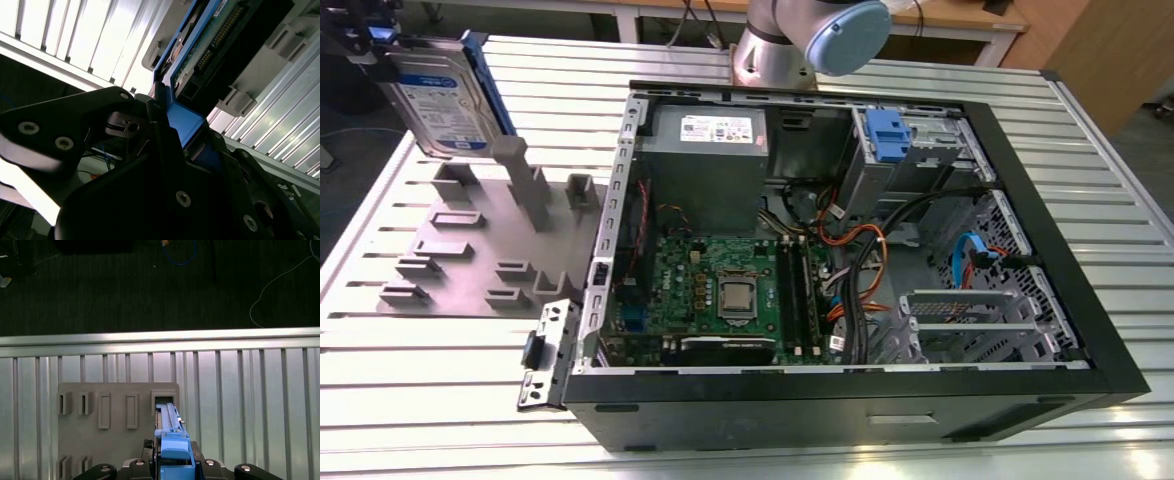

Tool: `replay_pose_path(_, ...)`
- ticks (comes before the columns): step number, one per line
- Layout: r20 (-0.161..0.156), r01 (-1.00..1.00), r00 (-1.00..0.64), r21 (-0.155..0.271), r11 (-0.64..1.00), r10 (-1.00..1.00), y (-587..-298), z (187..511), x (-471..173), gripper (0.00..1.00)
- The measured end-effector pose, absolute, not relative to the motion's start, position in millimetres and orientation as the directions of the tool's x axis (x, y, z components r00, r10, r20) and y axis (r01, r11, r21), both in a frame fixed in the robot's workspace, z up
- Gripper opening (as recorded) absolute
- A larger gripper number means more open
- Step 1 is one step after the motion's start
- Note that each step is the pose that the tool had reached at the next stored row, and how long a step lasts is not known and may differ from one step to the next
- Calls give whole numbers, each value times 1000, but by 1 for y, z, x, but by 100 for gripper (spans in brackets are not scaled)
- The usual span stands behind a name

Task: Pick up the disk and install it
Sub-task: 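Pick up the disk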

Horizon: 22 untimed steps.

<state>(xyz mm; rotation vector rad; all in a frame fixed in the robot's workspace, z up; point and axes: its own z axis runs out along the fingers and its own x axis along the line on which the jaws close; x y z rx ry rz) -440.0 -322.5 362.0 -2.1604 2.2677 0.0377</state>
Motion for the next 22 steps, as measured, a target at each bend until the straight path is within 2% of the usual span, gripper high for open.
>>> replay_pose_path(22, -25, -999, -49, 11, 48, -999, -323, 369, -440, 37)
